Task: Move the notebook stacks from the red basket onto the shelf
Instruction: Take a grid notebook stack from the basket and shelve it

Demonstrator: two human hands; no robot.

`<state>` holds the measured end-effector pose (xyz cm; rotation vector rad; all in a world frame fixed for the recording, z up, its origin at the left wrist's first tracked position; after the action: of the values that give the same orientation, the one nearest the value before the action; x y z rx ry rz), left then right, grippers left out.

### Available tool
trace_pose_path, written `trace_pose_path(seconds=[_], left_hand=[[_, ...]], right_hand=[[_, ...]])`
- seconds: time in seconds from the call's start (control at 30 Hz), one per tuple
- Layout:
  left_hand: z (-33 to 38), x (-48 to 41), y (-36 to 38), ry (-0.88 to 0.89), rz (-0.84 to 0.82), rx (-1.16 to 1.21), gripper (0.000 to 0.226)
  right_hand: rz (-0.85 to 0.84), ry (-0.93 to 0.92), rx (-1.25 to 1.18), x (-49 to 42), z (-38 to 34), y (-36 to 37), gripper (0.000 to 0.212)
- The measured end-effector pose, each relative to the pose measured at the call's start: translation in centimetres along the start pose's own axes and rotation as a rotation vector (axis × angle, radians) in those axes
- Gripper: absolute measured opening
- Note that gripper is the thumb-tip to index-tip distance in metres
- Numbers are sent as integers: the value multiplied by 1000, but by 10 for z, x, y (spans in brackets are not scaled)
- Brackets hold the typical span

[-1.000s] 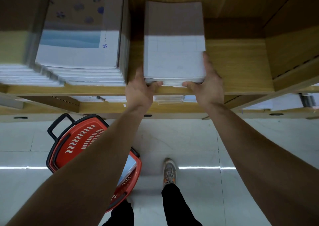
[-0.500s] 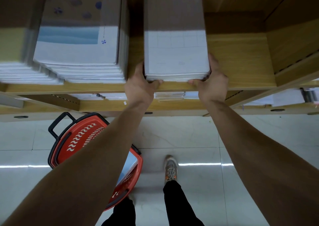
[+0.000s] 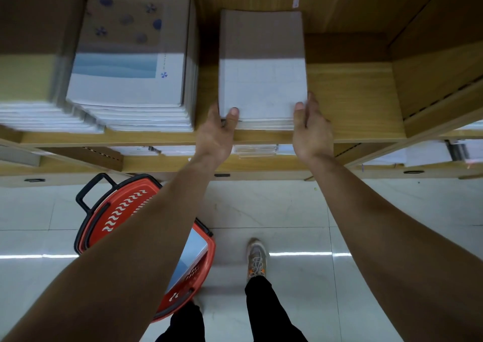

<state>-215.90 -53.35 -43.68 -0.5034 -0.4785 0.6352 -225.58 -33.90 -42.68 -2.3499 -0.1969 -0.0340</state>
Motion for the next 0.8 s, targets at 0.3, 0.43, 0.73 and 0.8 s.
trace_pose_path(seconds=[0.3,0.43,0.73,0.8], left_hand=[[5,0,3,-63,-22,99,53],[10,-5,0,-169,-28,218,48],[17,-11,-7,-120,-62,-23,54],[13,0,-17,-121,-93,14,54]], right_hand=[[-51,66,-12,-9,1,9,63],[-89,13,25,-3,-11,0,87],[-132,14,150,-4,-19,2,93],[-138,45,171,13,-23,-2,98]])
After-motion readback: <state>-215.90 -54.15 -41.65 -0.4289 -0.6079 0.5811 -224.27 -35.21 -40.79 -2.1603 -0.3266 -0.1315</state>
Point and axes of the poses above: each hand's wrist, its own x-axis away from the middle knuckle, its own y-axis out of the palm, z = x × y, the point moved 5 cm from there along -x, towards the middle knuckle, and after that the axes turned 8 degrees about z, right-handed, at the moved point
